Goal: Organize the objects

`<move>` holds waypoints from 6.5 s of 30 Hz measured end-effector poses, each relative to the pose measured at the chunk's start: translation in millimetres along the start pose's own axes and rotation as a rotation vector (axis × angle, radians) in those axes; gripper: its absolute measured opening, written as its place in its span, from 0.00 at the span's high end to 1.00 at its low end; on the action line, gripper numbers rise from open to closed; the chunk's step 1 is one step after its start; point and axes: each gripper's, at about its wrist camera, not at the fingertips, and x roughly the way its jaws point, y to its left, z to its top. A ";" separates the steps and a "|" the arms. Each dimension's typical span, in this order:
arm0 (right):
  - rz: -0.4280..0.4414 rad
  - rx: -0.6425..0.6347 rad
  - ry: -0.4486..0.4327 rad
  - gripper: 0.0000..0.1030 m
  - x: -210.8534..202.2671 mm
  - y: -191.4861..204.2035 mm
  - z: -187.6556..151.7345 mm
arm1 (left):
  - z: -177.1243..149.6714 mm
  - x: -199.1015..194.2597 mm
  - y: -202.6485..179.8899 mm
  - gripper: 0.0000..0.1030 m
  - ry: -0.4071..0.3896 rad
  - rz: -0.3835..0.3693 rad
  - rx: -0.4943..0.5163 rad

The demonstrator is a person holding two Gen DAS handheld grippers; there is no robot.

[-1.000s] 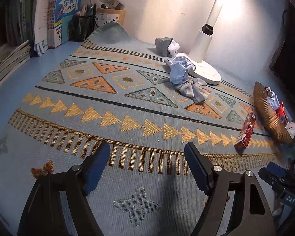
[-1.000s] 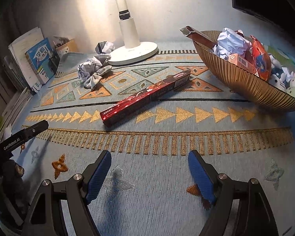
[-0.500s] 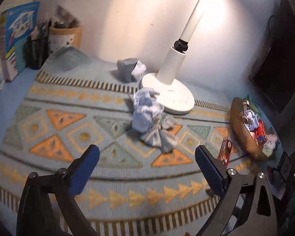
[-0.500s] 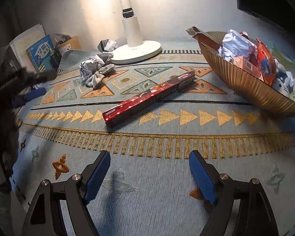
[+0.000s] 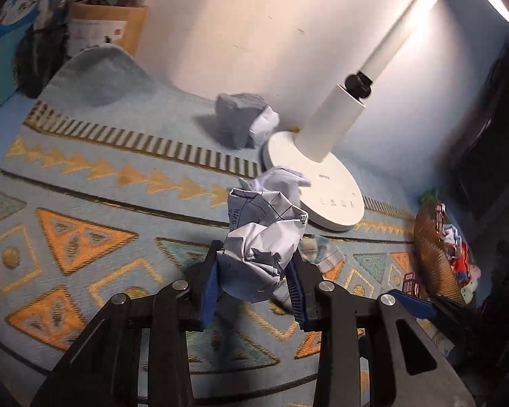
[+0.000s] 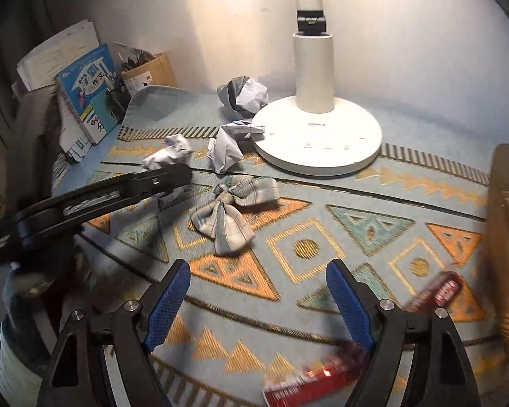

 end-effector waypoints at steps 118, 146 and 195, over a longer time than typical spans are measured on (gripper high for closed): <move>-0.138 0.213 -0.049 0.04 -86.8 -78.8 -141.5 | -112.7 -60.0 -34.7 0.03 0.047 0.256 0.131; -0.120 0.211 -0.040 0.00 -83.5 -78.8 -140.3 | -112.2 -60.8 -35.5 0.02 0.048 0.245 0.130; 0.013 -0.113 -0.020 0.76 -77.4 -46.7 -135.9 | -102.4 -83.1 -12.0 0.67 -0.033 0.131 0.034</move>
